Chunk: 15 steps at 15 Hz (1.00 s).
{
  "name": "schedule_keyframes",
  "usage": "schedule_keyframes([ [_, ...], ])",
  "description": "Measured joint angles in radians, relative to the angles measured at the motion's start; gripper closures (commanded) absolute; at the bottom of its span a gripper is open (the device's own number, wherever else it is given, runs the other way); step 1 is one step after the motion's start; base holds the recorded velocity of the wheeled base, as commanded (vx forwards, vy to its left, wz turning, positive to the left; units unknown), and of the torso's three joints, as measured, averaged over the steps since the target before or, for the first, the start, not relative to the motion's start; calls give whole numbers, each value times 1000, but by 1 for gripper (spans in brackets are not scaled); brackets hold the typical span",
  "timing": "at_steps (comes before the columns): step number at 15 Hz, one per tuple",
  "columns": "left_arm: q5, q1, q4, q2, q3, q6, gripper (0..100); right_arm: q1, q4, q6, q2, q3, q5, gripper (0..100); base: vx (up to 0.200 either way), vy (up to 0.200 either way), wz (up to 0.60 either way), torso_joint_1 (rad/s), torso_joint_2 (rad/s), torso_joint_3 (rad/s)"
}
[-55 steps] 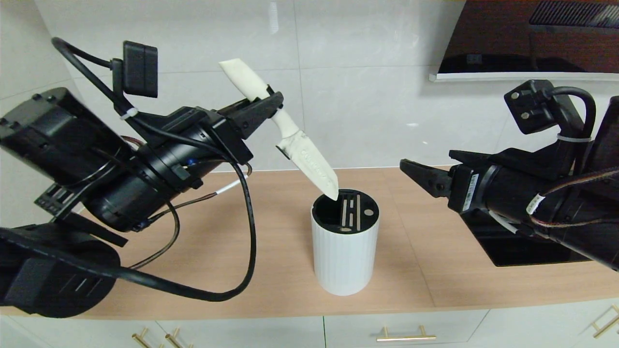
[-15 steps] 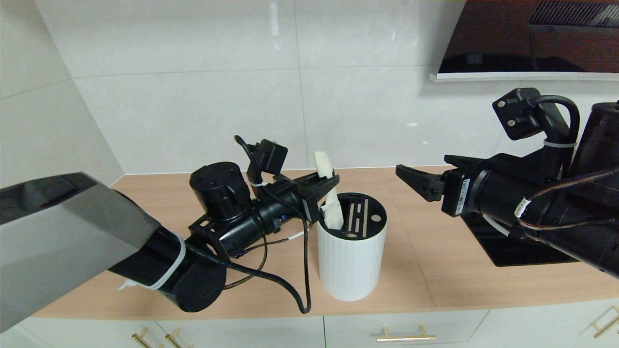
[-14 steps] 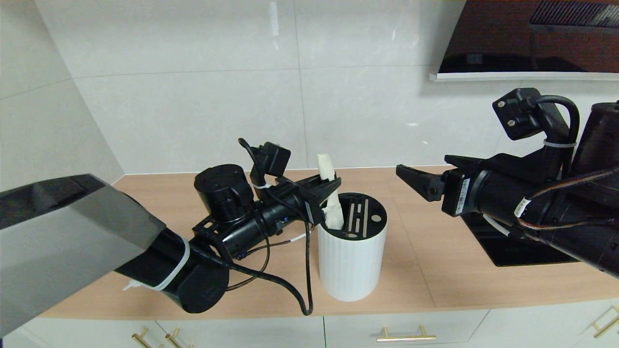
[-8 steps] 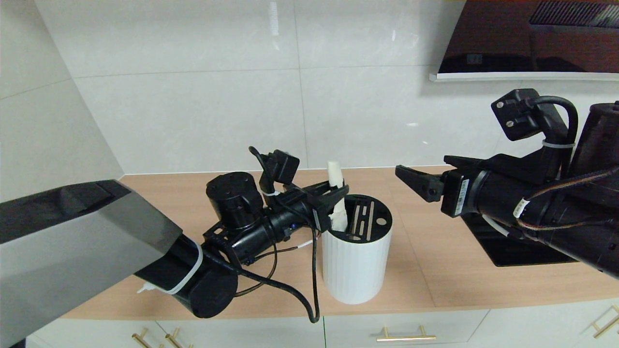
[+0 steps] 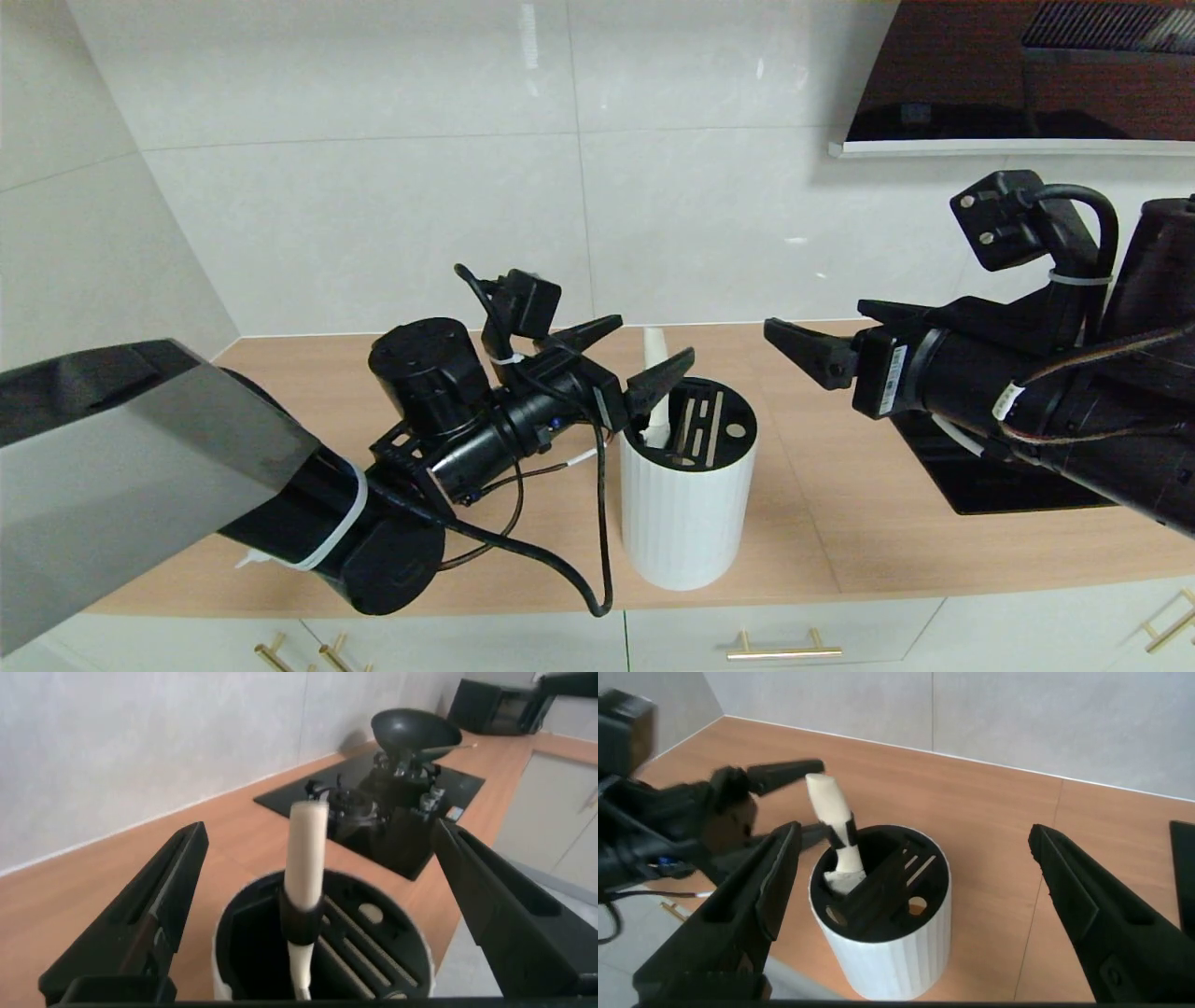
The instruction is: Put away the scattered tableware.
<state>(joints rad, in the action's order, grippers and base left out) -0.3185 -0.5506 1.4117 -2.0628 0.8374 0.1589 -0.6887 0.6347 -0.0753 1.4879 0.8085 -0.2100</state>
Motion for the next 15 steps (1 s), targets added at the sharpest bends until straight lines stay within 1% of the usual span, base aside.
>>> schedule_keyframes([
  [3,7,8,-2,67,-47,1,0,0,0,1,-12,0,-12,0,0,0,0,0,0,0],
  [5,10,35,-12,192,-123,4,0,0,-1,1,-63,-16,-18,0,0,0,0,0,0,0],
  [6,12,56,-24,281,-188,6,0,0,-4,1,-106,-29,-20,0,0,0,0,0,0,0],
  [8,13,114,-43,459,-366,8,0,4,-9,10,-206,-73,-31,0,0,0,0,0,0,0],
  [10,12,220,-57,645,-547,16,0,45,-35,46,-338,-156,-41,0,0,0,0,0,0,0],
  [11,11,270,-60,729,-612,29,0,77,-63,61,-415,-199,-38,0,0,0,0,0,0,0],
  [13,9,337,-100,895,-710,60,0,160,-149,77,-587,-279,-30,0,0,0,0,0,0,0],
  [14,9,353,-166,980,-736,67,0,203,-209,75,-675,-311,-28,0,0,0,0,0,0,0],
  [15,9,363,-262,1074,-749,71,0,240,-279,74,-764,-337,-26,0,0,0,0,0,0,0],
])
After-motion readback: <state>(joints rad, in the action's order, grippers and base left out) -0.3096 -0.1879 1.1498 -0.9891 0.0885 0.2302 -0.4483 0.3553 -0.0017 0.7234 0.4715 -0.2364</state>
